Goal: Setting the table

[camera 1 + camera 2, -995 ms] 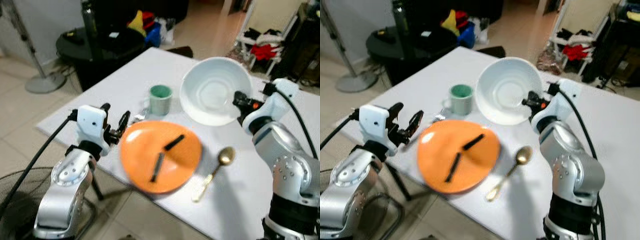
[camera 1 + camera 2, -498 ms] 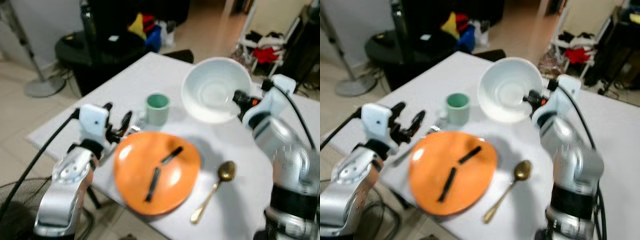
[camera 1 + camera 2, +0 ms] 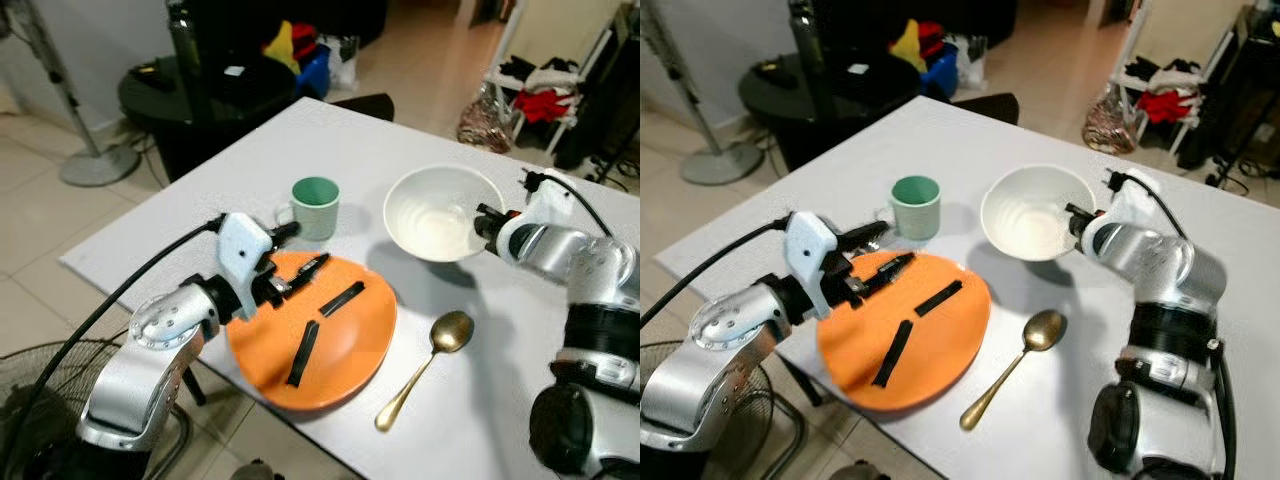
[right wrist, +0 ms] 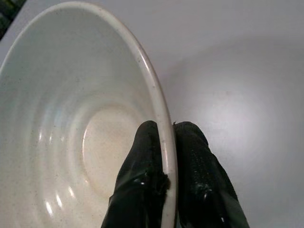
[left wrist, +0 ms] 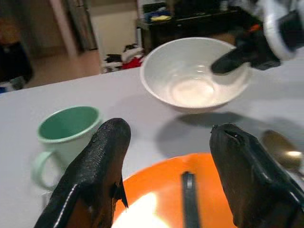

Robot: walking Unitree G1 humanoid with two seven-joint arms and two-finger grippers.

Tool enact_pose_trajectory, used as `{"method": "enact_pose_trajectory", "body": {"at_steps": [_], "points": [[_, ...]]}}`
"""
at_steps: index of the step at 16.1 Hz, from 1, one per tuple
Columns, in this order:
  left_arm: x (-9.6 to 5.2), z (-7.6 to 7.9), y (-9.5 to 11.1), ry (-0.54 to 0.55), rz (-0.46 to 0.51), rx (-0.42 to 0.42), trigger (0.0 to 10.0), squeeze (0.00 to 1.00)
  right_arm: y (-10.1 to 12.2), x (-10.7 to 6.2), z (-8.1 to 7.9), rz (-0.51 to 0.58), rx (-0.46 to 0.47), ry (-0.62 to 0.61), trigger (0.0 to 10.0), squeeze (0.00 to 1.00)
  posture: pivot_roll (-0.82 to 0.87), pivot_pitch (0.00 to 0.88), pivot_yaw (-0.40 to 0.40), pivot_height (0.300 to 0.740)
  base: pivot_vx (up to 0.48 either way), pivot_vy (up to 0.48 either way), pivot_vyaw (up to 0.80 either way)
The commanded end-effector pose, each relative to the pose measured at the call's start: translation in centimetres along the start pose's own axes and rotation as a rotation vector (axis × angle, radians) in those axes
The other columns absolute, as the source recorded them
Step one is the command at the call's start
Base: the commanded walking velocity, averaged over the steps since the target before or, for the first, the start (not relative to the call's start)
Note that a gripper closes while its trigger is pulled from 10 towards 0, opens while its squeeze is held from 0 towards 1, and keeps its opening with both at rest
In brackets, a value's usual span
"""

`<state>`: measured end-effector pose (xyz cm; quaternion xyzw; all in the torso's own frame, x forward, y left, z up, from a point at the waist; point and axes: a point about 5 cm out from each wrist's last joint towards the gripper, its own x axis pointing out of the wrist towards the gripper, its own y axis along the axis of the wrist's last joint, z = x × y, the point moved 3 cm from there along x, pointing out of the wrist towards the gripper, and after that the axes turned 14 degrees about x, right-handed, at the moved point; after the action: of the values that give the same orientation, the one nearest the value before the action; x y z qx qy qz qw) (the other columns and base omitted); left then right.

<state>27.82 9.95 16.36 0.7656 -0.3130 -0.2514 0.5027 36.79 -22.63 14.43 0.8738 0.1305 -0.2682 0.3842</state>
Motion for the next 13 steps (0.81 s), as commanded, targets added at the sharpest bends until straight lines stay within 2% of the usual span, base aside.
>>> {"method": "enact_pose_trajectory", "body": {"at_steps": [1, 2, 5, 8, 13], "points": [[0.1, 0.7, 0.3, -0.081, 0.005, -0.003, 10.0, 0.0, 1.0, -0.2, -1.1, -0.01, -0.001, 0.042, 10.0, 0.0, 0.14, 0.0, 0.008, 0.727, 0.0, 0.0, 0.0], [-0.1, 1.1, 0.3, -0.124, 0.004, -0.003, 10.0, 0.0, 1.1, 0.0, -1.5, -0.038, -0.011, 0.054, 10.0, 0.0, 0.14, 0.0, 0.009, 0.727, 0.0, 0.0, 0.0], [-0.3, 1.4, 0.2, -0.167, 0.001, -0.007, 10.0, 0.0, 0.8, 0.6, -1.7, -0.109, -0.003, 0.043, 10.0, 0.0, 0.14, 0.0, 0.006, 0.727, 0.0, 0.0, 0.0], [-0.5, 2.0, 0.3, -0.205, -0.002, -0.021, 10.0, 0.0, -0.8, 0.6, -2.0, -0.236, -0.03, 0.052, 10.0, 0.0, 0.14, 0.0, 0.001, 0.727, 0.0, 0.0, 0.0], [-0.3, 2.3, 0.3, -0.223, -0.001, -0.022, 10.0, 0.0, -2.3, 0.7, -2.2, -0.293, -0.048, 0.066, 10.0, 0.0, 0.14, 0.0, -0.001, 0.727, 0.0, 0.0, 0.0]]}}
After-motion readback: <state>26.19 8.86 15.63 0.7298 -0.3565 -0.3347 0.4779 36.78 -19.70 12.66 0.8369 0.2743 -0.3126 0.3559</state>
